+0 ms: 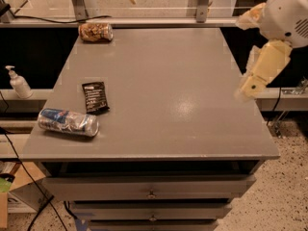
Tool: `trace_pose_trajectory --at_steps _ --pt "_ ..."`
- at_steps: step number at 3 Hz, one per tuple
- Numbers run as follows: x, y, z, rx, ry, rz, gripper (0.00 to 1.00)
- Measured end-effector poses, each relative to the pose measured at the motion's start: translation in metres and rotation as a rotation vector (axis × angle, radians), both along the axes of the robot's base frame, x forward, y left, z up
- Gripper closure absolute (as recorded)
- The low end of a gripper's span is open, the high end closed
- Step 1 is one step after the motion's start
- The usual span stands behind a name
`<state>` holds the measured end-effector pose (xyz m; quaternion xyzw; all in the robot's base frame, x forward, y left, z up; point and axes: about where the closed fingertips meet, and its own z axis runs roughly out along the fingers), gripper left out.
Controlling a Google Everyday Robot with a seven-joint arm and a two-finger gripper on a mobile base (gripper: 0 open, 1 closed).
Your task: Move orange can near redbull can
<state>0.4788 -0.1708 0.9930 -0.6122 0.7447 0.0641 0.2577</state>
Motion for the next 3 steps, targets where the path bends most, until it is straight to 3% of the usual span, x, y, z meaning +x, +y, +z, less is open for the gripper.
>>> trace_pose_trajectory --at_steps 1,2,3 --pt "0.029 0.033 0.001 0.157 0.025 0.034 0.00" --pt "0.062 0.059 -0.001 0.245 0.039 0.060 0.00" --pt "0.100 0.087 -0.006 0.289 0.063 0.086 0.00"
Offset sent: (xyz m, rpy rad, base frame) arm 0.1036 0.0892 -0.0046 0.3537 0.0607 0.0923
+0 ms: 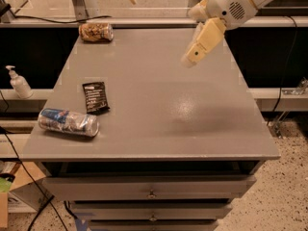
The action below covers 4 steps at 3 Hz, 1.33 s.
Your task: Move orange can near redbull can
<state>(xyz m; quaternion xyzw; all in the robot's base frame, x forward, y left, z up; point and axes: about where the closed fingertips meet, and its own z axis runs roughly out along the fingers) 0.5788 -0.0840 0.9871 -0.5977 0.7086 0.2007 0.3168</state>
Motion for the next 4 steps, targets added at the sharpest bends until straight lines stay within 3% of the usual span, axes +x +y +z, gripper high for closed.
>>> trace_pose_trajectory --at_steps 1,2,4 --pt "0.000 0.000 0.000 0.000 0.000 0.000 0.00" --pt "0.011 0.005 0.000 0.030 -0.021 -0.042 0.00" --pt "0.090 0.046 0.004 0.142 -0.093 -0.064 0.00"
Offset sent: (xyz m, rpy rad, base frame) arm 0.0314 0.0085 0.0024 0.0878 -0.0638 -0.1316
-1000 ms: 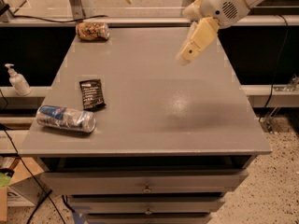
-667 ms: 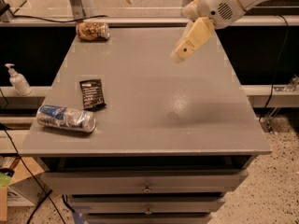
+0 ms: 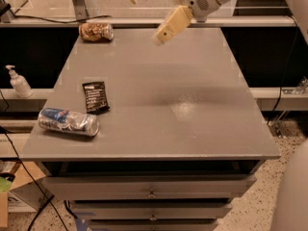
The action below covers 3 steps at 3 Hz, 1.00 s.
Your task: Move orange can near redbull can
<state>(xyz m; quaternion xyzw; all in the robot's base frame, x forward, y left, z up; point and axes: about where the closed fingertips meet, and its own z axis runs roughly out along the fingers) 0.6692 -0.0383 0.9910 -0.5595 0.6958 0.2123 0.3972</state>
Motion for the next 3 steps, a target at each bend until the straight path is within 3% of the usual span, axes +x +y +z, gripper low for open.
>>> trace_pose_trajectory --at_steps 1,3 --pt "0.043 0.022 -0.006 0.048 -0.011 0.000 0.00" --pt "0.100 0.067 -0.033 0.030 0.000 -0.020 0.00"
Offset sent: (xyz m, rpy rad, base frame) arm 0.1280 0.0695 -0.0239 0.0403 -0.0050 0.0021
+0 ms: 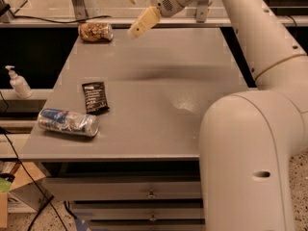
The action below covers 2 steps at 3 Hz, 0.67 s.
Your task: Move orange can near redbull can
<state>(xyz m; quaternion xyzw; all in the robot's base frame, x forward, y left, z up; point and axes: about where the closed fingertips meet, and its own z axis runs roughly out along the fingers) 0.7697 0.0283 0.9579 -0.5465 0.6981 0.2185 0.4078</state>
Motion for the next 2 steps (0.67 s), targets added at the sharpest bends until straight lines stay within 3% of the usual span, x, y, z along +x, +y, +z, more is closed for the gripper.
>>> trace_pose_trajectory --at_steps 1,2 --pt "0.0148 0.0130 -0.0016 -0.010 -0.006 -0.046 0.00" --pt "0.0139 0.0056 -0.0002 -0.003 -0.005 -0.081 0.00"
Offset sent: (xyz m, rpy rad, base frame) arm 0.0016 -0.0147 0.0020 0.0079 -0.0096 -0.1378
